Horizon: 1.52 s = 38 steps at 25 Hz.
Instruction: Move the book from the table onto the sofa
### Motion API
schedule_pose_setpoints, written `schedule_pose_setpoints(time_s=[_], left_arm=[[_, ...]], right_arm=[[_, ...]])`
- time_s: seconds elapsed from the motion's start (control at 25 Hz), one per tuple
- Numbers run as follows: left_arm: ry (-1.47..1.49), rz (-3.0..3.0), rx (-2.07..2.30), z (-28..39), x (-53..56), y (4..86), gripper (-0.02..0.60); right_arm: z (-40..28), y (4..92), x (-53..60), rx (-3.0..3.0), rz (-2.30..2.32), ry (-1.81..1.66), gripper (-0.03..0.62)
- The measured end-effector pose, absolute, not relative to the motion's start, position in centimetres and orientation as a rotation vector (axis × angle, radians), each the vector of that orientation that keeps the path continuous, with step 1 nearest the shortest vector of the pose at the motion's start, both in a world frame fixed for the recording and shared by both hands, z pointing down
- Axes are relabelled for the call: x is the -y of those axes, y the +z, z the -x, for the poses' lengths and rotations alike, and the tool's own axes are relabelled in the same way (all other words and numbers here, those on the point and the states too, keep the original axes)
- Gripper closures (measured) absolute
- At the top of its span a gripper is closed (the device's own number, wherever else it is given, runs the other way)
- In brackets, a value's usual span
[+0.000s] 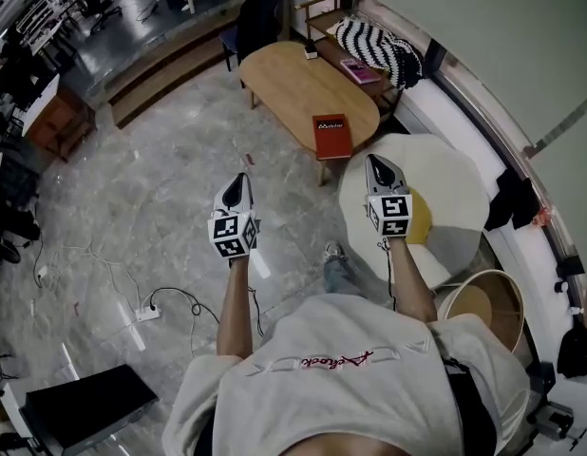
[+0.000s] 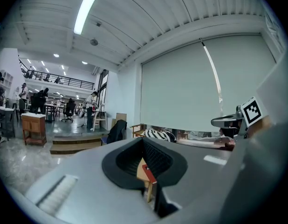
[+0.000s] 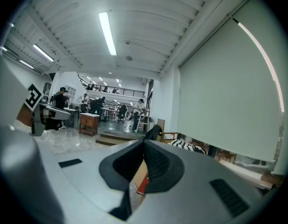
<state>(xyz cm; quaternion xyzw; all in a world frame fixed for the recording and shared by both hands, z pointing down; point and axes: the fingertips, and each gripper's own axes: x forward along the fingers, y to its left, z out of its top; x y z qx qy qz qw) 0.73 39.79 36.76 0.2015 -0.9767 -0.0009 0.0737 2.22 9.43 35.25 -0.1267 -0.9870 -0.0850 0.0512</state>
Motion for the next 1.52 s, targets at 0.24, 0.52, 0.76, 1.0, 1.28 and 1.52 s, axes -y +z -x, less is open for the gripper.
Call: schedule_pose_setpoints(time_s=[0.24, 0.52, 0.76, 1.0, 1.28, 1.52], left_arm=[[-0.008, -0.574, 2.924, 4.1, -38.4, 36.6, 0.572], [-0.001, -0.563, 2.928, 10.0, -36.0, 36.1, 0.572], [0.016, -0.562, 2.930, 15.2, -33.9, 35.9, 0.572], [0.008, -0.538, 2.941, 19.4, -32.4, 35.5, 0.572], [0.023, -0.520, 2.952, 23.4, -31.4, 35.3, 0.572], [0.039, -0.521, 2.938, 24.8, -30.5, 35.9, 0.572]], right_arm=[[2.9, 35.3, -8.2, 2.988, 0.413, -0.257, 0.585], [9.1, 34.7, -5.9, 2.991, 0.432, -0.250, 0.585], [14.5, 34.6, -4.2, 2.989, 0.450, -0.242, 0.585], [18.9, 34.7, -2.7, 2.992, 0.468, -0.238, 0.585], [22.9, 34.6, -1.3, 2.994, 0.475, -0.241, 0.585], [24.5, 34.7, -0.4, 2.992, 0.484, -0.239, 0.585]])
